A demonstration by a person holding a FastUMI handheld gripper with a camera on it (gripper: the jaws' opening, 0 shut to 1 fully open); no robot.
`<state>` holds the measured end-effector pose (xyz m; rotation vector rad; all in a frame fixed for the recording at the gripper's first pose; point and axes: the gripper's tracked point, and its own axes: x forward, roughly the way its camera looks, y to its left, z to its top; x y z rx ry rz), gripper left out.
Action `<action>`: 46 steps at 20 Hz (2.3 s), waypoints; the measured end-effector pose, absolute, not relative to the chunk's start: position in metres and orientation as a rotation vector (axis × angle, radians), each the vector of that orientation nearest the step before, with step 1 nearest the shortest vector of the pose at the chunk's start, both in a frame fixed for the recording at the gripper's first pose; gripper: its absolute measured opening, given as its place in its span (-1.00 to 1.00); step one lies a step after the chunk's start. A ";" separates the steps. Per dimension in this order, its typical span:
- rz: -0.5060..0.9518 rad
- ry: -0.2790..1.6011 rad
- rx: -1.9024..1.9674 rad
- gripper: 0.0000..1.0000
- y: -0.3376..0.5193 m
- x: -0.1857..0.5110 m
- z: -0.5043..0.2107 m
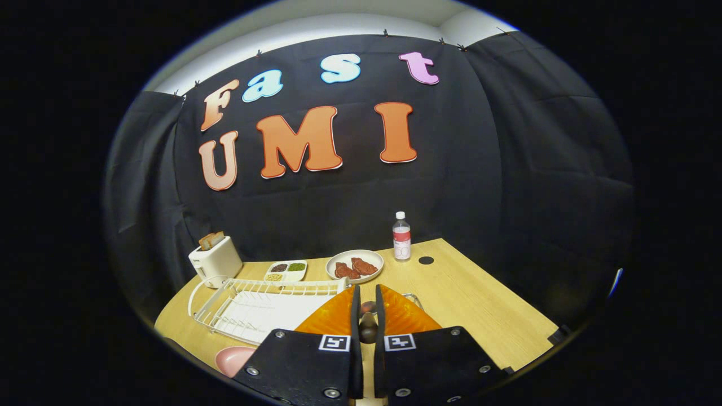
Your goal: Take the plate from the dish rack, then take the spoon from the basket and place it into the plate.
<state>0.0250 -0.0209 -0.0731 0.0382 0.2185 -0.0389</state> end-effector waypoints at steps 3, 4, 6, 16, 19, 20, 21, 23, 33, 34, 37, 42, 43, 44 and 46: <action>-0.015 0.220 0.042 -0.86 0.014 0.005 -0.077; -0.007 0.224 0.041 -0.85 0.026 -0.001 -0.080; 0.011 0.229 0.041 -0.85 0.050 -0.014 -0.085; 0.147 0.317 0.030 -0.85 0.160 -0.055 -0.141; 0.189 0.346 0.020 -0.85 0.183 -0.065 -0.163; 0.196 0.354 0.014 -0.85 0.188 -0.066 -0.172; 0.200 0.361 0.007 -0.85 0.192 -0.066 -0.180; 0.201 0.382 -0.004 -0.85 0.195 -0.065 -0.197; 0.213 0.395 0.000 -0.85 0.201 -0.060 -0.225; 0.217 0.401 -0.003 -0.85 0.200 -0.062 -0.228; 0.224 0.400 -0.002 -0.82 0.200 -0.063 -0.228; 0.225 0.457 -0.010 -0.71 0.195 -0.068 -0.244; 0.219 0.460 -0.012 -0.71 0.192 -0.069 -0.245; 0.220 0.465 -0.016 -0.68 0.192 -0.069 -0.246; 0.204 0.477 -0.021 -0.63 0.184 -0.070 -0.247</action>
